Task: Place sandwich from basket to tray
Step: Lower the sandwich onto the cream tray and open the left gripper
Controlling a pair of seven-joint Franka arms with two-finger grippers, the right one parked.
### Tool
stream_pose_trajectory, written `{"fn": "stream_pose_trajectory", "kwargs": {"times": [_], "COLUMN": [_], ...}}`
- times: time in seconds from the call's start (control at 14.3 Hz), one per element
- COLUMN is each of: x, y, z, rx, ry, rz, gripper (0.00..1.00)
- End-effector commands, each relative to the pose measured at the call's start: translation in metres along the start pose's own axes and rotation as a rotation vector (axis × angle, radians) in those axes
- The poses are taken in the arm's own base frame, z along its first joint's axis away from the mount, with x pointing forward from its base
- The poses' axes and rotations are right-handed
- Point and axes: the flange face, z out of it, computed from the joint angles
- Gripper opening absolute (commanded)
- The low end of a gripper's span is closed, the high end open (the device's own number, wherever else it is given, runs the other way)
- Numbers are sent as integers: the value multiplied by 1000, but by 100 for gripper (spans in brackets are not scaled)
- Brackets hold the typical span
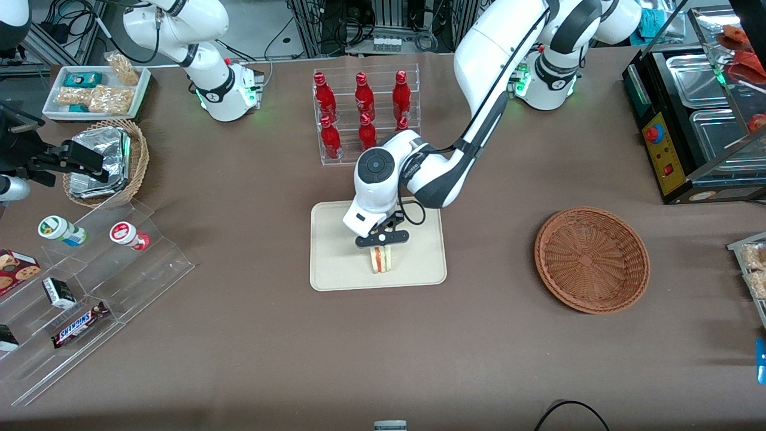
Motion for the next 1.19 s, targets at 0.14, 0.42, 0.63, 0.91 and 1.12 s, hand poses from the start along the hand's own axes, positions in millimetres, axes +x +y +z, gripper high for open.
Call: {"fn": "stream_pose_trajectory", "kwargs": {"times": [0.14, 0.42, 0.63, 0.91, 1.12], "x": [3, -1, -7, 6, 33], "y": [8, 7, -5, -42, -85], "z": [-12, -60, -99, -118, -125], "rx": [-27, -16, 17, 150, 178], "ry": [20, 30, 18, -38, -44], "rz": [-22, -2, 1, -50, -108], "gripper": [100, 100, 100, 100, 100]}}
